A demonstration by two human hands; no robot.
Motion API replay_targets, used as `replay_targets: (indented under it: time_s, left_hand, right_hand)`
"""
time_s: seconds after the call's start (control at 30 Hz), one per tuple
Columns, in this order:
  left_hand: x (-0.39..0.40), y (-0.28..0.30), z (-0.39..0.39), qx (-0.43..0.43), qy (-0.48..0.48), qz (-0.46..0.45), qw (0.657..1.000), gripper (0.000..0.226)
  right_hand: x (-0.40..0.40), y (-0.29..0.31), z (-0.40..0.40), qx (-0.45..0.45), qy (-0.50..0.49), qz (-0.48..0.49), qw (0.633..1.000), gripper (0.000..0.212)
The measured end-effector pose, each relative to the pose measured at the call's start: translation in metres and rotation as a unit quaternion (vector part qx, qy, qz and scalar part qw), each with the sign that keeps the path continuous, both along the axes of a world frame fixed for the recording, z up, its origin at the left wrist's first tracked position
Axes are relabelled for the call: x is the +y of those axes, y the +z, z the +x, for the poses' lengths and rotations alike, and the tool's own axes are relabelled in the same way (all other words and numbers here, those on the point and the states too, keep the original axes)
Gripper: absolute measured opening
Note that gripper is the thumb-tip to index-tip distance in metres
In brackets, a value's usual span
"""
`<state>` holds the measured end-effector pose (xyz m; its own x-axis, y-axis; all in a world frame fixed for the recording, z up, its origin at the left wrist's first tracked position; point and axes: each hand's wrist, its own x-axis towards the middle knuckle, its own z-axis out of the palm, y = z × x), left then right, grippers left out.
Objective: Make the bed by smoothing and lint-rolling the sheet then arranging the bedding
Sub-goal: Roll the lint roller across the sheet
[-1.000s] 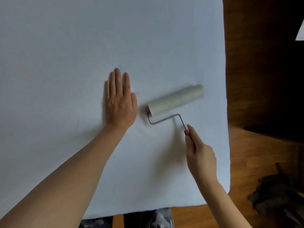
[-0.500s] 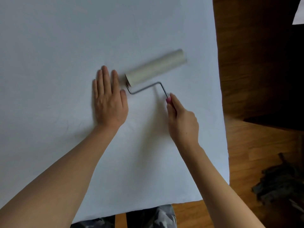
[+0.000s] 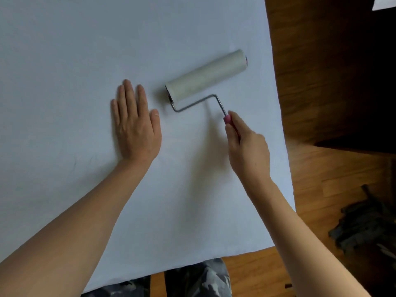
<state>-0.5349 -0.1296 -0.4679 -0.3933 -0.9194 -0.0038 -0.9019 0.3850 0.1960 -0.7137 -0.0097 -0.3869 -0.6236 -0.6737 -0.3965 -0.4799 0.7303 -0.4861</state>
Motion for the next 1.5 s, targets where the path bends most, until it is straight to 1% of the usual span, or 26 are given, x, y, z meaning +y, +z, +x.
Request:
replay_targets:
  time_s: [0.23,0.37,0.43,0.53,0.57,0.63,0.7,0.83,1.0,1.1,1.2,1.27,1.37,1.5]
  left_hand:
    - [0.002,0.003,-0.004,-0.002,0.004,0.007,1.0,0.054]
    - [0.004,0.007,-0.008,0.024,0.015,0.037,0.999,0.055]
    - [0.004,0.014,-0.013,0.084,0.027,0.055,0.995,0.055]
    - [0.004,0.036,-0.01,0.215,0.081,0.052,0.972,0.053]
    - [0.004,0.043,-0.004,0.245,0.103,0.041,0.963,0.052]
    - [0.002,0.052,0.018,0.268,0.141,0.025,0.953,0.052]
    - [-0.002,0.051,0.052,0.256,0.174,0.02,0.951,0.051]
    - [-0.016,0.037,0.132,0.199,0.232,0.019,0.952,0.052]
    - [-0.029,0.031,0.216,0.128,0.295,-0.003,0.947,0.054]
    - [-0.027,0.023,0.256,0.094,0.327,-0.006,0.94,0.054]
    - [-0.014,0.008,0.282,0.046,0.324,0.012,0.945,0.054]
    - [-0.005,0.001,0.29,0.017,0.296,0.002,0.955,0.052]
    - [-0.004,-0.002,0.291,0.017,0.29,-0.007,0.957,0.051]
    - [-0.004,-0.003,0.293,0.015,0.279,-0.014,0.96,0.049]
  right_hand:
    - [0.137,0.009,0.023,-0.014,-0.036,0.042,0.998,0.038]
    - [0.168,0.016,0.032,-0.018,-0.065,0.046,0.997,0.037]
    - [0.168,0.017,0.032,-0.022,-0.078,0.033,0.996,0.036]
    - [0.156,0.022,0.037,-0.024,-0.102,-0.003,0.995,0.035]
    - [0.15,0.023,0.04,-0.022,-0.107,-0.02,0.994,0.033]
    - [0.134,0.027,0.048,-0.022,-0.108,-0.049,0.993,0.026]
    - [0.108,0.029,0.059,-0.031,-0.085,-0.066,0.994,0.022]
    - [0.041,0.024,0.088,-0.063,-0.01,-0.077,0.995,0.017]
    - [-0.054,0.014,0.147,-0.12,0.079,-0.075,0.987,0.022]
    - [-0.104,0.013,0.195,-0.124,0.14,-0.074,0.98,0.026]
    - [-0.143,0.011,0.238,-0.115,0.196,-0.032,0.973,0.028]
    - [-0.157,0.008,0.26,-0.099,0.217,0.004,0.971,0.032]
    - [-0.158,0.0,0.279,-0.078,0.236,0.055,0.967,0.041]
    - [-0.138,-0.002,0.273,-0.082,0.216,0.073,0.97,0.046]
